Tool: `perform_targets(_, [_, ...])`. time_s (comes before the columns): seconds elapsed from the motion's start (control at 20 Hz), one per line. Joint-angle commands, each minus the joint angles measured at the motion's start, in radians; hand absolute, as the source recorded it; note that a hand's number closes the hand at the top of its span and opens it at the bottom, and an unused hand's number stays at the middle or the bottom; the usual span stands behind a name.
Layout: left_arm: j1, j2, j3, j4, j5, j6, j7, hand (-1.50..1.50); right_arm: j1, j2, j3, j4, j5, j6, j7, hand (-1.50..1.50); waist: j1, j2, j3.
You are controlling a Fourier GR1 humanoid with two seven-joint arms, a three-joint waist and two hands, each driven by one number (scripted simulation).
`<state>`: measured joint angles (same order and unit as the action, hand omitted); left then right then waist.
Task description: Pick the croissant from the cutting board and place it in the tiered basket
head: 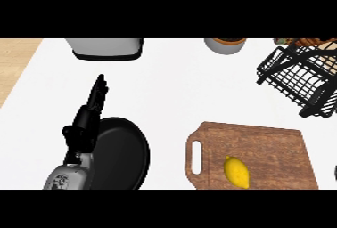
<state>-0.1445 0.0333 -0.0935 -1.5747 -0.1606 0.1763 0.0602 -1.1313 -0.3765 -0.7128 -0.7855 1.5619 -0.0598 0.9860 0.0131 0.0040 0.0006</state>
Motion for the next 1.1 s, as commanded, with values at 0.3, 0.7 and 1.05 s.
perform_targets(0.3, [0.061, -0.008, -0.013, -0.027, -0.018, 0.017, -0.022, 0.00, 0.031, -0.021, -0.024, -0.200, -0.032, -0.260, 0.077, -1.50, -0.011, -0.008, -0.001])
perform_targets(0.7, [0.032, 0.046, 0.065, -0.012, 0.022, -0.009, 0.011, 0.00, 0.231, 0.166, -0.062, -0.708, -0.061, -0.222, 0.142, -1.50, -0.066, -0.031, -0.002])
perform_targets(1.05, [0.077, 0.010, 0.058, 0.012, 0.011, 0.027, -0.025, 0.00, 0.505, 0.333, -0.097, -1.212, -0.204, -0.049, 0.040, -1.50, -0.112, -0.038, -0.001])
